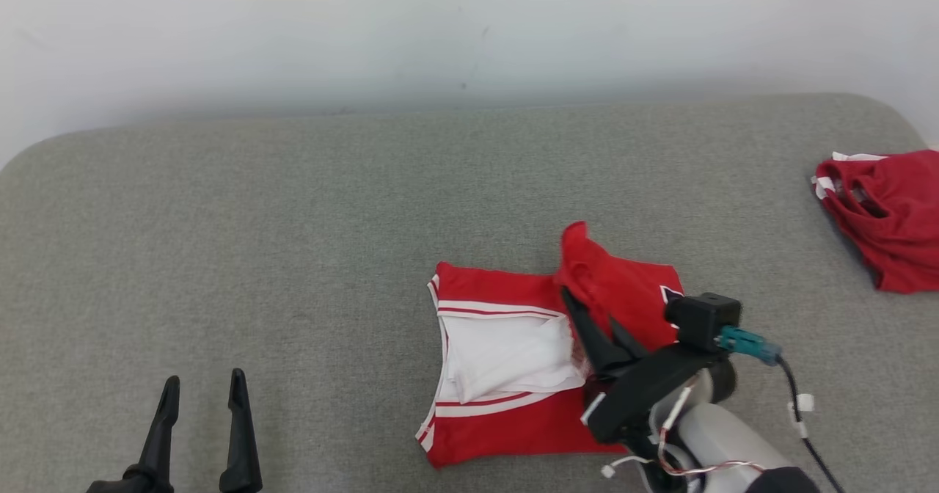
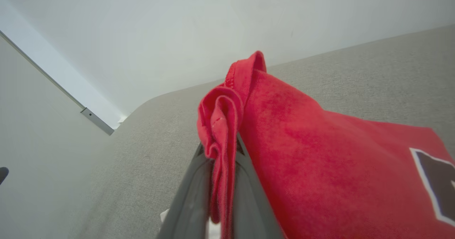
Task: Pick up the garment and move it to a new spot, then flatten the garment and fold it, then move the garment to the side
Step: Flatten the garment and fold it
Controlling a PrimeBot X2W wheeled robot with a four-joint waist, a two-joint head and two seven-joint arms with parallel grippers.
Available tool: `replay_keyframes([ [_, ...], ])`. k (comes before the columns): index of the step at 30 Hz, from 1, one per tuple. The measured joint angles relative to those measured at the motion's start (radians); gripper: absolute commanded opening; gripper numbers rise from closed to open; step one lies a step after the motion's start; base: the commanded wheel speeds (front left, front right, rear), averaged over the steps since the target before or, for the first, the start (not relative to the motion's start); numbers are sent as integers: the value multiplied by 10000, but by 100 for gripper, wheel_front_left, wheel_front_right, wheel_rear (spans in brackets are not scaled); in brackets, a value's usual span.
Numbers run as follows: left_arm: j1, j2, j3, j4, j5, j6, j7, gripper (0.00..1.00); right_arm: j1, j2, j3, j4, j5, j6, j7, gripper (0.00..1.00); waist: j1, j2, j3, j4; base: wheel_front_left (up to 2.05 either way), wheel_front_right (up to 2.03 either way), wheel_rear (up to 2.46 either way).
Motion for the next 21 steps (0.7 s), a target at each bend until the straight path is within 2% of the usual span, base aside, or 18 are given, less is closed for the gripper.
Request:
replay_keyframes([
  [7, -164, 0, -138, 54, -50, 50, 0, 100, -393, 972, 395, 644, -115, 0, 29, 0, 0, 0, 207, 389, 0, 0, 0],
  [18, -363, 0, -288, 144, -142, 157, 0, 100, -840, 1404, 683, 1730, 127, 0, -378, 0, 0, 1, 428, 648, 0, 0, 0],
  [19, -365, 0, -314, 163, -146, 188, 0, 100, -862, 1411, 736, 1829, 182, 0, -393, 19, 0, 0, 428, 650, 0, 0, 0],
  [20, -377, -2, -339, 178, -148, 194, 0, 100, -888, 1417, 792, 1910, 234, 0, -441, 45, 0, 1, 425, 653, 0, 0, 0],
  [21, -390, 0, -353, 190, -150, 213, 0, 100, -923, 1425, 825, 1965, 291, 0, -470, 100, 0, 0, 420, 653, 0, 0, 0],
])
